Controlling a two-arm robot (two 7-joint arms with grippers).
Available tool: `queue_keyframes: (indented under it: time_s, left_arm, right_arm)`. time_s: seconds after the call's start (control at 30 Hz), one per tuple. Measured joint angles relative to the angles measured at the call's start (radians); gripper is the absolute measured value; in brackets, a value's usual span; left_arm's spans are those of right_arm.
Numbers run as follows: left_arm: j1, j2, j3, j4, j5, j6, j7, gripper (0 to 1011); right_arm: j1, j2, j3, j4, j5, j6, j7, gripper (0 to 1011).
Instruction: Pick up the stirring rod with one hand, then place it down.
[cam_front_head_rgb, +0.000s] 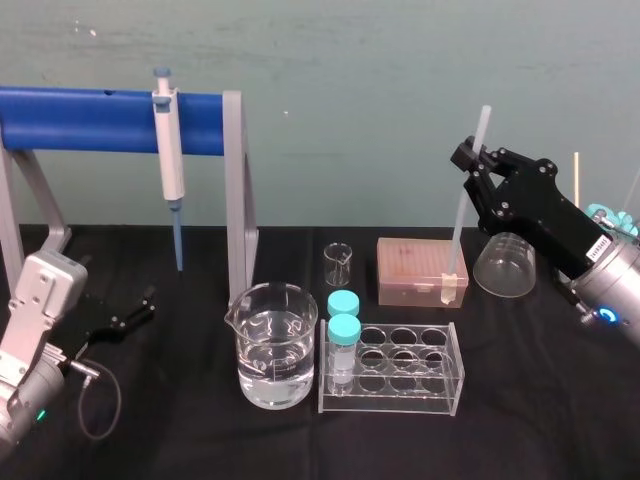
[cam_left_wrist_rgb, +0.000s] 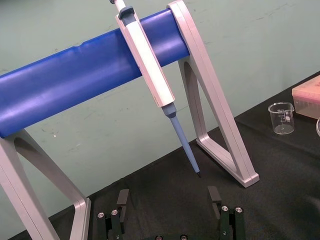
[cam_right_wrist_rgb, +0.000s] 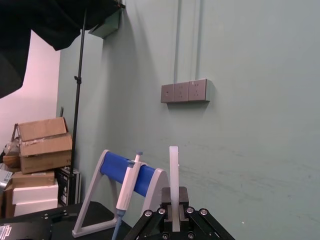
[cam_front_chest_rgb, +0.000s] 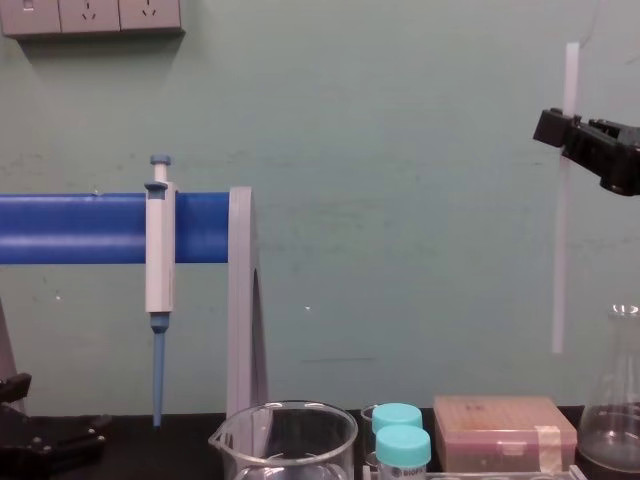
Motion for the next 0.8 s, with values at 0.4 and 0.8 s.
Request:
queue_keyframes:
  time_s: [0.4, 0.8]
  left_arm:
    - [0.000, 0.000, 0.000, 0.000, 0.000, 0.000, 0.000, 1000]
    - [0.000, 0.000, 0.000, 0.000, 0.000, 0.000, 0.000, 1000]
  right_arm:
    - [0.011, -0.002, -0.009, 0.016, -0.001, 0.005, 0.004, 68]
    - [0.011, 0.001, -0.012, 0.018, 0.001, 0.007, 0.007, 68]
